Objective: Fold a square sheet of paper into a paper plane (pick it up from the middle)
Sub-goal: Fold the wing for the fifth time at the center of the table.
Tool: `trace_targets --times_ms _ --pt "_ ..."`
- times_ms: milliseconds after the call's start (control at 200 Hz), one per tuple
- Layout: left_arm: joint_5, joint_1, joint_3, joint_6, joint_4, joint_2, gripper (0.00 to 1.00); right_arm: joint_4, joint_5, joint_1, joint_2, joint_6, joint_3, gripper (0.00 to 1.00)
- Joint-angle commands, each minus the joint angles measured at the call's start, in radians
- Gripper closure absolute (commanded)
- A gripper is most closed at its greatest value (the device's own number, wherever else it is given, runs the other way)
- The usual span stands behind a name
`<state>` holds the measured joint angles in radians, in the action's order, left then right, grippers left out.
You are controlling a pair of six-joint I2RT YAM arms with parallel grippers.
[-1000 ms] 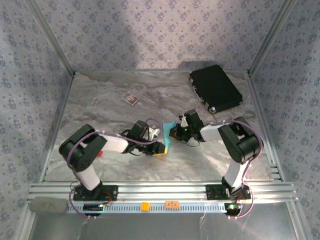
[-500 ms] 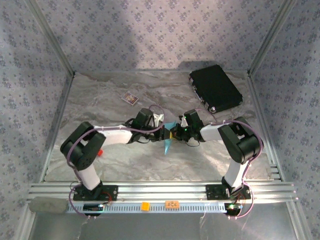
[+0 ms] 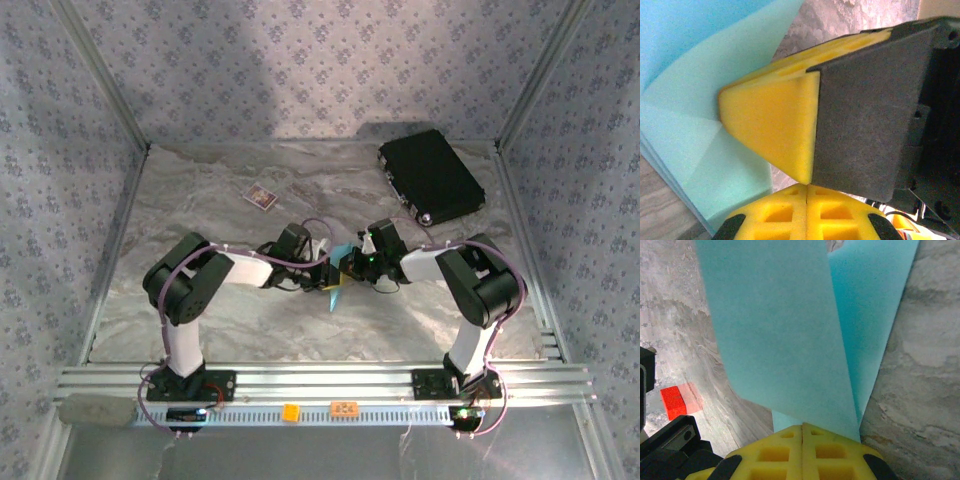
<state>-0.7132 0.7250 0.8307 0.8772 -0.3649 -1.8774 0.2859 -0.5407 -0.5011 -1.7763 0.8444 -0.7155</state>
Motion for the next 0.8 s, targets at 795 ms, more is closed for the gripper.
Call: trace_targets --times_ms 795 --pt "-0.001 0.082 -0.095 -0.173 0.247 0.04 0.99 -0.12 0.111 -0.017 -0.051 -0.017 0.026 0.92"
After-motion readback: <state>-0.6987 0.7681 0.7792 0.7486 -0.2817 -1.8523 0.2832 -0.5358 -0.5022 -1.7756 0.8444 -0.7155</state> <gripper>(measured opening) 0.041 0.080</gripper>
